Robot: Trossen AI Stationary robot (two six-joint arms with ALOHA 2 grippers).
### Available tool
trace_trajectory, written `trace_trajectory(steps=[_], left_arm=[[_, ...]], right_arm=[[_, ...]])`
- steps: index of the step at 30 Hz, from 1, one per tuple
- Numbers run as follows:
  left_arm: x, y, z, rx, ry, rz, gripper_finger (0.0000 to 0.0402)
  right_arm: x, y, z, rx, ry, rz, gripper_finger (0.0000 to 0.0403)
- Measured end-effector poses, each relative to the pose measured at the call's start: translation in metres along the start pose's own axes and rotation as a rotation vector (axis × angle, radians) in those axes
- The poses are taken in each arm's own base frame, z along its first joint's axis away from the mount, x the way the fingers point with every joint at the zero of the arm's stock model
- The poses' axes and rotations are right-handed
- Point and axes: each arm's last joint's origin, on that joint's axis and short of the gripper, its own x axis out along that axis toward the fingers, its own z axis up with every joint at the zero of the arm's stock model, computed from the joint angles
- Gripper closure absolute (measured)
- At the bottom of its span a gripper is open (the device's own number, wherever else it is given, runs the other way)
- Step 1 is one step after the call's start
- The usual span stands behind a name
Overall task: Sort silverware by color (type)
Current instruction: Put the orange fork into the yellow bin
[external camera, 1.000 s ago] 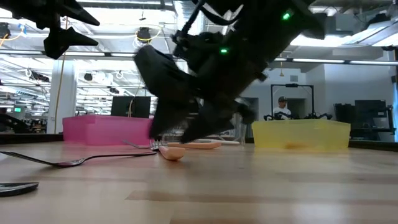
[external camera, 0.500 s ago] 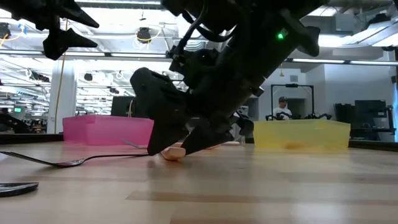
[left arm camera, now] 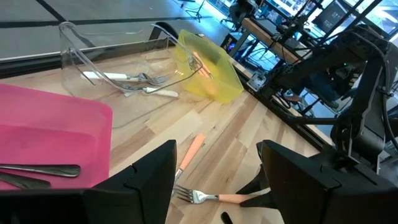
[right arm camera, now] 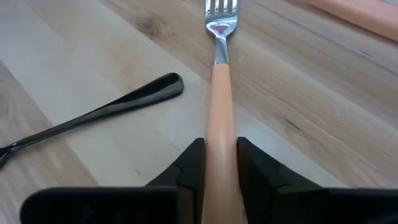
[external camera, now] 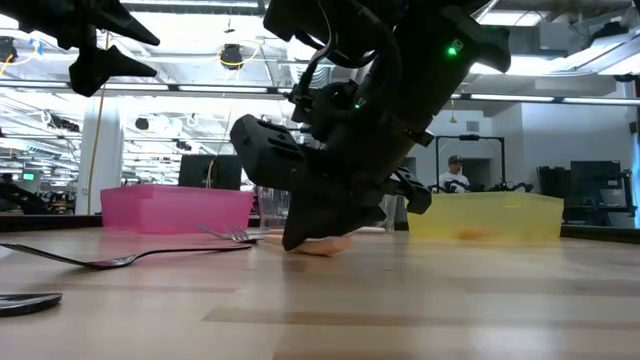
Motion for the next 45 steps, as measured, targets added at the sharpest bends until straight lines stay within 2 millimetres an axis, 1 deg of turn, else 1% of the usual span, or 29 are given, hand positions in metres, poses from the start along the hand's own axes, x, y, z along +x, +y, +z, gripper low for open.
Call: trace_trajectory(steps=[6,8,11,13,15,19,23,30,35,40,45], left_arm=[[0.000,0.000,0.000,0.000,-0.001,0.001,0.0182],[0.000,0.000,0.000,0.000,-0.001,0.002,0.0182],[0.000,0.000,0.000,0.000,-0.002,0.002,0.0182],[0.000,0.000,0.000,0.001,-0.003,0.003,0.0182],[0.000,0.000,0.000,0.000,-0.005,0.006,0.0182],[0.000,0.000,0.000,0.001,-0.011,0.013,0.0182],[0.000,0.000,0.000,0.000,-0.012,0.013,0.0182],[0.000,0.000,0.000,-0.001,-0.013,0.012,0.0182],[0.000,0.000,0.001,-0.002,-0.018,0.015,0.0182],[0.000,0.000,0.001,-0.003,-0.021,0.017,0.0182],[0.000,0.001,0.002,-0.014,-0.044,0.043,0.0182]], right_arm=[[-0.003,0.000,0.002,0.002,0.016,0.010,0.0310],[-0.009,0.000,0.006,0.007,0.014,0.020,0.0310],[-0.010,-0.001,0.008,0.008,0.017,0.023,0.0310],[-0.016,-0.002,0.012,0.011,0.022,0.027,0.0310],[-0.017,-0.003,0.012,-0.004,0.025,0.019,0.0310],[-0.024,-0.008,0.022,-0.016,0.039,0.008,0.0310],[-0.035,-0.011,0.036,-0.050,0.021,0.023,0.0310],[-0.066,-0.017,0.070,-0.109,-0.047,0.089,0.0310],[-0.093,-0.027,0.100,-0.105,-0.097,0.133,0.0310],[-0.118,-0.051,0.124,-0.009,-0.121,0.083,0.0310],[-0.139,-0.077,0.141,0.032,-0.142,0.001,0.0310]])
